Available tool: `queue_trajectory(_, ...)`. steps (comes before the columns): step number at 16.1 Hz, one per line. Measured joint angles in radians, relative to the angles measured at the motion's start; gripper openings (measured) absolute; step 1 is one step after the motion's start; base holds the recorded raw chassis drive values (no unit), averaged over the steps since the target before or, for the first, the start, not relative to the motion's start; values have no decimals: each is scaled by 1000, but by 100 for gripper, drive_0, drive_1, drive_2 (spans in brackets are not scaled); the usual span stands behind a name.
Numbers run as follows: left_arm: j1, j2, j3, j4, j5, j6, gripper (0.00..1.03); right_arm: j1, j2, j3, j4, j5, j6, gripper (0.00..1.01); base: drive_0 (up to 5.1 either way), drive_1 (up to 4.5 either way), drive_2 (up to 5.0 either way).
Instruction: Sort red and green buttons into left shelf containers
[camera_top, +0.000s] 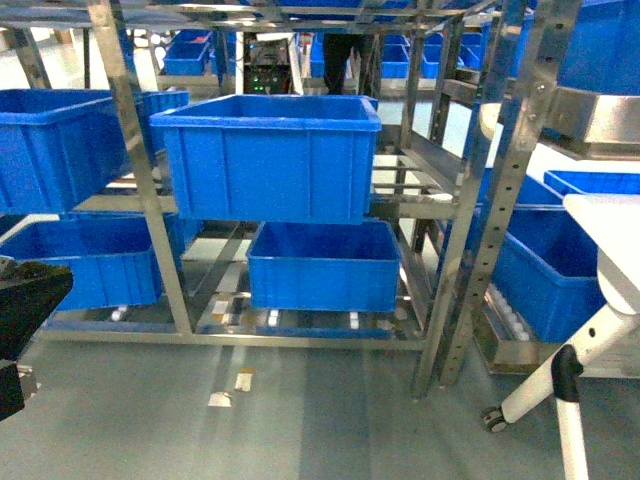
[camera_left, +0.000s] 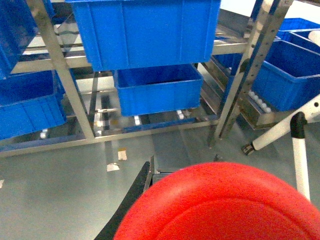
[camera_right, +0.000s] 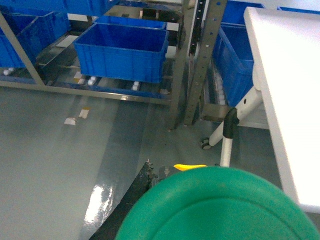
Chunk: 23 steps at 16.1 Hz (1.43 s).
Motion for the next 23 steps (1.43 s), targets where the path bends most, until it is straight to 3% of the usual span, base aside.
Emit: queue_trajectory(23, 2, 0, 0, 1, 0, 0, 26, 0, 1, 0, 0, 0, 0, 27, -491, 251, 251)
